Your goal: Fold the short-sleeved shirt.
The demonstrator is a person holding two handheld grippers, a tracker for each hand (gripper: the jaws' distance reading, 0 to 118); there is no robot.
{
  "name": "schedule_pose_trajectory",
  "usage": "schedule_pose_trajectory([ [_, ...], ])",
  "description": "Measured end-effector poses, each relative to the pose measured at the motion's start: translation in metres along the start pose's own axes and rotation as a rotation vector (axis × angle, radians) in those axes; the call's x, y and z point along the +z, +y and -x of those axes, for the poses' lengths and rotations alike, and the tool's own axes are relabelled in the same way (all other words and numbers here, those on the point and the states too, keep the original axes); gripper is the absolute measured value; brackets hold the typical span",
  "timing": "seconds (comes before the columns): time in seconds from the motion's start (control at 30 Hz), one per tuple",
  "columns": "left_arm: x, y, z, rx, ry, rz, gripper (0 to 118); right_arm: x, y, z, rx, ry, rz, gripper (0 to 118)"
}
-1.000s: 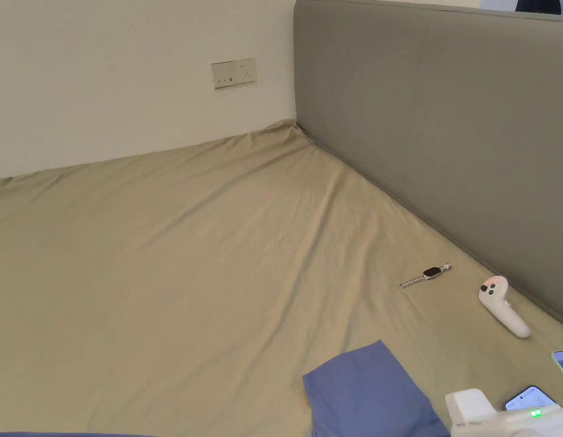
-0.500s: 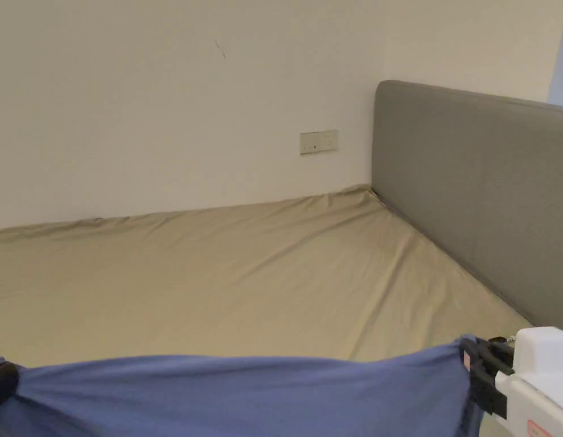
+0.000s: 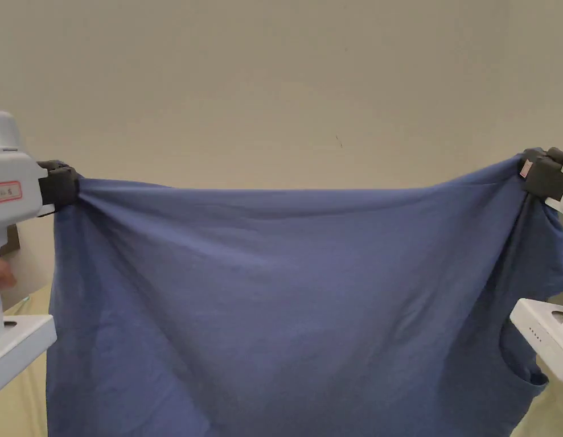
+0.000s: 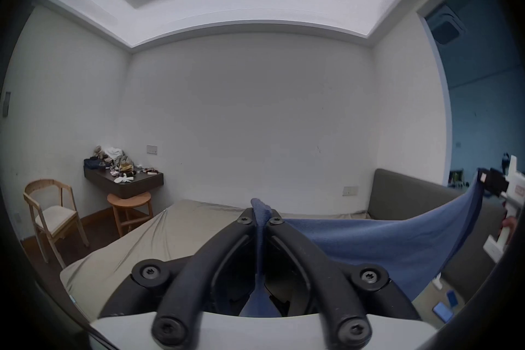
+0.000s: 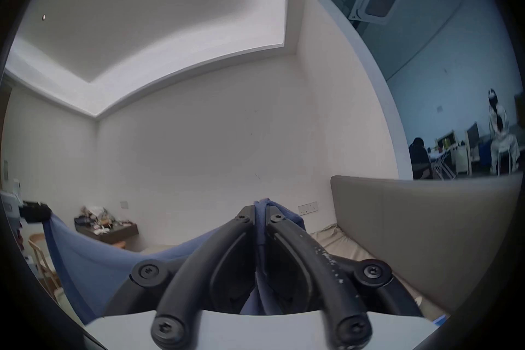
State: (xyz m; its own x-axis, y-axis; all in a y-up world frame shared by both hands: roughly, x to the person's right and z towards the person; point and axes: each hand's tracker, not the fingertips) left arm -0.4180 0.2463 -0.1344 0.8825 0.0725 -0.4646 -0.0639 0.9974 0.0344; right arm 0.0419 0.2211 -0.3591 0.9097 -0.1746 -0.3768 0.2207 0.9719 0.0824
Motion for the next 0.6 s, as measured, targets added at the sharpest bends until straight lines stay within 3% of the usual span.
schedule_pose_trajectory([
  [0.07, -0.027, 0.009, 0.003, -0.003, 0.023, -0.014, 3, -0.025, 0.011, 0.005, 0.037, -0.011, 0.019, 6],
  [0.17, -0.073, 0.02, -0.005, -0.085, 0.08, -0.008, 3, -0.059, 0.026, 0.009, -0.021, -0.034, 0.038, 6],
  [0.27, -0.115, 0.035, -0.016, -0.081, 0.079, 0.024, 3, -0.097, 0.034, 0.013, 0.042, -0.075, 0.056, 6],
  [0.3, -0.132, 0.039, -0.022, -0.097, 0.094, 0.041, 3, -0.111, 0.037, 0.017, 0.104, -0.114, 0.084, 6],
  [0.4, -0.17, 0.049, -0.036, -0.075, 0.11, 0.032, 3, -0.142, 0.043, 0.023, 0.085, -0.132, 0.105, 6],
  [0.6, -0.253, 0.053, -0.054, -0.096, 0.114, 0.048, 3, -0.205, 0.045, 0.022, 0.165, -0.195, 0.109, 6],
])
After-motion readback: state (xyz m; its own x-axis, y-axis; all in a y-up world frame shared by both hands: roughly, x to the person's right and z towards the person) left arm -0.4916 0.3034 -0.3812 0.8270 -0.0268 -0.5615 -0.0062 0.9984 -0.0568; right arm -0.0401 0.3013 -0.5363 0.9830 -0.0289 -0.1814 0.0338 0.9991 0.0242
